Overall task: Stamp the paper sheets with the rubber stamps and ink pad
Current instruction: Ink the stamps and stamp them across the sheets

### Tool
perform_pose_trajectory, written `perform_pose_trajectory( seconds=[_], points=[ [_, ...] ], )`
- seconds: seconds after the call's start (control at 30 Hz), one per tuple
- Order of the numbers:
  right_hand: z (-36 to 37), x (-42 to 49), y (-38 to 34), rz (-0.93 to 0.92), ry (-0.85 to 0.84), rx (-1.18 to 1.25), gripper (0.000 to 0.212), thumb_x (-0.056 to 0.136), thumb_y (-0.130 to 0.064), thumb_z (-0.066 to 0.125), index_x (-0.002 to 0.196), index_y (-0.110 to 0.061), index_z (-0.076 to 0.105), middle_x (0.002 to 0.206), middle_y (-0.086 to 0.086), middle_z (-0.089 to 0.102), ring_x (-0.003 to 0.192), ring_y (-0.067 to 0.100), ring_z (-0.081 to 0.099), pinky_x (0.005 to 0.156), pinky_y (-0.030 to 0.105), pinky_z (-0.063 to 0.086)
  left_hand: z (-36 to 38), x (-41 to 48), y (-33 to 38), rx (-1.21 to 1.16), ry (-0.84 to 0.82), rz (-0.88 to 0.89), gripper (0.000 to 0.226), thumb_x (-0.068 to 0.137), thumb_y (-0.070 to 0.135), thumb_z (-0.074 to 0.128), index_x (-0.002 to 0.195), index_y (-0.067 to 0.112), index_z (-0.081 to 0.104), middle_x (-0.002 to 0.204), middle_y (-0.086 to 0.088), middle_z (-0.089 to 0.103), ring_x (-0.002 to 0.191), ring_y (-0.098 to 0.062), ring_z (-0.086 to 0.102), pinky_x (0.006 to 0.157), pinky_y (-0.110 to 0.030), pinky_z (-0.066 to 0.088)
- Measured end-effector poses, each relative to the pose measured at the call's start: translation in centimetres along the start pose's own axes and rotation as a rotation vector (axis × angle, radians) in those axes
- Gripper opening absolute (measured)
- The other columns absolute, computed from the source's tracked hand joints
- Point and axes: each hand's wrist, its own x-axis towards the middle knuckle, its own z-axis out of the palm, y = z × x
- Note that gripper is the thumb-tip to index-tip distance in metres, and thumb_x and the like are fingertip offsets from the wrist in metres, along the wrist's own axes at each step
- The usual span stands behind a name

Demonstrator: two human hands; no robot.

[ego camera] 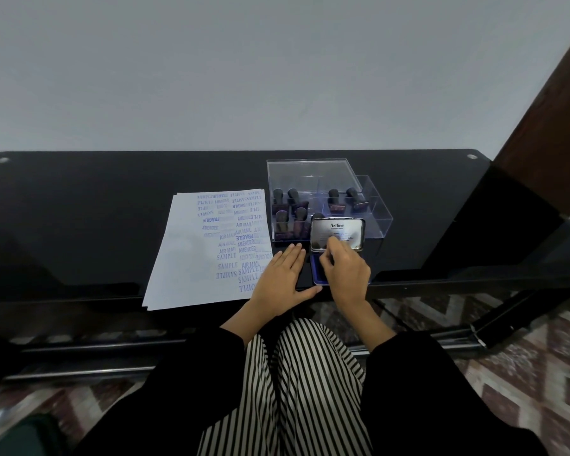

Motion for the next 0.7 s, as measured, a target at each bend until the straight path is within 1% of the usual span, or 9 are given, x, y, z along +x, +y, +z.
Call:
perform_pose_trajectory(
  seconds=[0.23, 0.37, 0.43, 0.5, 0.53, 0.57, 0.6, 0.67, 0.7],
  points=[
    [-0.1, -0.6, 0.1, -0.007, 0.015, -0.011, 0.036, 0.060, 0.000, 0.081, 0.060, -0.012, 0.047, 0.051, -0.002, 0.050, 0.040, 0.012, 0.043, 0.036, 0.016, 0.022, 0.0, -0.1, 0.0, -0.006, -0.005, 0.006, 0.083, 0.090, 0.059, 0.037, 0.149, 0.008, 0.007, 0.158, -0.004, 0.003, 0.146, -0.014, -0.001, 0.118, -0.027, -0.003],
    [-0.1, 0.5, -0.1, 0.019, -0.027, -0.014, 0.039, 0.058, -0.001, 0.082, 0.059, -0.012, 0.045, 0.044, 0.000, 0.047, 0.035, 0.012, 0.031, 0.034, 0.016, 0.020, 0.0, -0.1, -0.1, -0.016, -0.009, 0.008, 0.083, 0.091, 0.059, 0.037, 0.149, 0.008, 0.007, 0.158, -0.004, 0.003, 0.146, -0.014, -0.001, 0.116, -0.026, -0.005],
    [-0.1, 1.0, -0.3, 0.036, -0.057, -0.027, 0.039, 0.058, -0.002, 0.083, 0.059, -0.011, 0.045, 0.043, 0.001, 0.048, 0.032, 0.016, 0.037, 0.035, 0.017, 0.020, 0.0, 0.0, -0.1, -0.018, -0.021, 0.007, 0.087, 0.088, 0.064, 0.033, 0.149, 0.008, 0.007, 0.158, -0.005, 0.003, 0.146, -0.014, -0.001, 0.116, -0.025, -0.005],
    [0.0, 1.2, -0.4, 0.055, -0.087, -0.028, 0.032, 0.065, -0.003, 0.079, 0.062, -0.010, 0.048, 0.046, 0.004, 0.052, 0.035, 0.021, 0.048, 0.037, 0.020, 0.023, 0.2, 0.0, -0.1, -0.025, -0.021, 0.012, 0.099, 0.077, 0.076, 0.017, 0.149, 0.008, 0.008, 0.158, -0.005, 0.004, 0.146, -0.014, 0.000, 0.115, -0.024, -0.006],
    [0.0, 1.2, -0.4, 0.067, -0.101, -0.019, 0.026, 0.071, -0.004, 0.075, 0.065, -0.008, 0.049, 0.050, 0.007, 0.056, 0.041, 0.024, 0.052, 0.039, 0.022, 0.026, 0.2, 0.0, -0.1, -0.031, -0.022, 0.011, 0.104, 0.071, 0.077, 0.010, 0.149, 0.008, 0.009, 0.158, -0.005, 0.005, 0.146, -0.014, 0.000, 0.115, -0.024, -0.006],
    [0.1, 1.2, -0.3, 0.080, -0.112, -0.009, 0.021, 0.076, -0.005, 0.070, 0.068, -0.007, 0.051, 0.055, 0.010, 0.059, 0.046, 0.026, 0.055, 0.042, 0.024, 0.029, 0.2, 0.1, -0.1, -0.034, -0.022, 0.011, 0.104, 0.071, 0.077, 0.011, 0.149, 0.008, 0.009, 0.158, -0.005, 0.005, 0.146, -0.014, 0.000, 0.115, -0.024, -0.006],
    [0.2, 1.2, -0.3, 0.088, -0.116, 0.000, 0.017, 0.079, -0.006, 0.067, 0.071, -0.006, 0.052, 0.059, 0.011, 0.060, 0.050, 0.028, 0.057, 0.044, 0.026, 0.030, 0.1, 0.1, -0.2, -0.037, -0.023, 0.010, 0.099, 0.077, 0.076, 0.018, 0.149, 0.008, 0.009, 0.158, -0.005, 0.005, 0.146, -0.014, 0.000, 0.115, -0.024, -0.006],
    [0.2, 1.3, -0.2, 0.085, -0.112, 0.003, 0.014, 0.081, -0.006, 0.065, 0.073, -0.005, 0.053, 0.061, 0.013, 0.061, 0.053, 0.029, 0.057, 0.046, 0.027, 0.030, -0.1, 0.0, -0.1, -0.047, -0.046, 0.002, 0.087, 0.088, 0.063, 0.035, 0.149, 0.008, 0.007, 0.158, -0.005, 0.003, 0.146, -0.014, -0.002, 0.116, -0.025, -0.006],
    [0.3, 1.4, -0.2, 0.081, -0.111, 0.001, 0.014, 0.081, -0.006, 0.064, 0.074, -0.005, 0.053, 0.061, 0.013, 0.061, 0.053, 0.029, 0.057, 0.046, 0.027, 0.030, -0.3, 0.0, 0.0, -0.053, -0.057, 0.000, 0.085, 0.090, 0.059, 0.039, 0.149, 0.007, 0.007, 0.158, -0.005, 0.002, 0.146, -0.015, -0.002, 0.116, -0.026, -0.005]
  ],
)
